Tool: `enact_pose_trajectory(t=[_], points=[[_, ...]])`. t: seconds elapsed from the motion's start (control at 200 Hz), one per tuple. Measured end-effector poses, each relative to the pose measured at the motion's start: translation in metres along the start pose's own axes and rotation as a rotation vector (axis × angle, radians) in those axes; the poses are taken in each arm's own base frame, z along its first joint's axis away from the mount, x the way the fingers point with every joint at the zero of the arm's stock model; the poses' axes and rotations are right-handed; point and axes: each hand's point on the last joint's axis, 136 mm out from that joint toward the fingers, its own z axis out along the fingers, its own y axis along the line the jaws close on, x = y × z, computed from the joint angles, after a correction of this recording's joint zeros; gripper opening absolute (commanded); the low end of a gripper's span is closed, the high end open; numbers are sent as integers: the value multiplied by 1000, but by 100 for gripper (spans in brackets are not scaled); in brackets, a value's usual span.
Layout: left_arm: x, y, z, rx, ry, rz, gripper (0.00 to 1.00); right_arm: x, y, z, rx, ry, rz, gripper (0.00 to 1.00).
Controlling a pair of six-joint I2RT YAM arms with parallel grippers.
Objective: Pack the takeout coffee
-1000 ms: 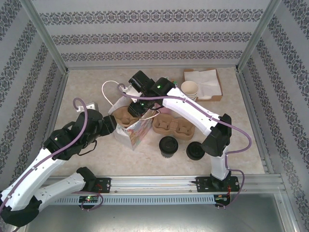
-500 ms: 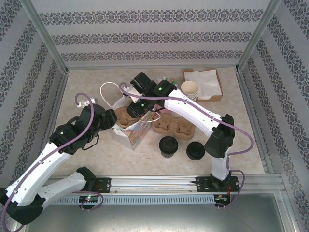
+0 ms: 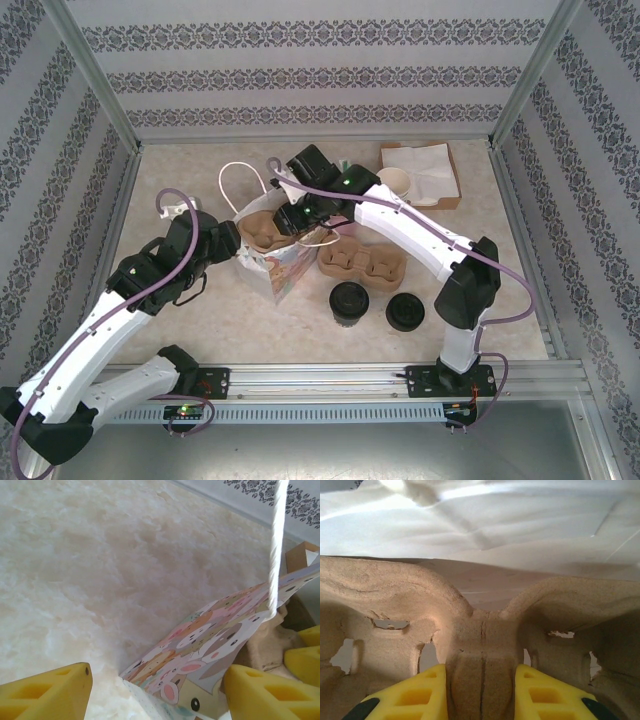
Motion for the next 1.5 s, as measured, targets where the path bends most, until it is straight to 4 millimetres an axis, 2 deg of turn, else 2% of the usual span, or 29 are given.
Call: enact_pose_trajectory(t=[0.615, 0.874, 1.059, 1.319, 1.499], points=[[1, 1, 3, -3, -1, 14, 68, -4, -7, 2, -78, -38, 115, 27], [0, 1, 1, 8, 0, 9, 68, 1, -13, 3, -17, -25, 81, 27], [2, -3, -3, 39, 11, 7, 69, 5, -11, 5, 40, 1, 30, 28], [-1, -19, -15, 136, 30, -10, 72, 9, -7, 18, 111, 52, -51, 28], [-18, -40, -37, 261, -6, -41, 74, 12, -6, 24, 155, 73, -108, 29]])
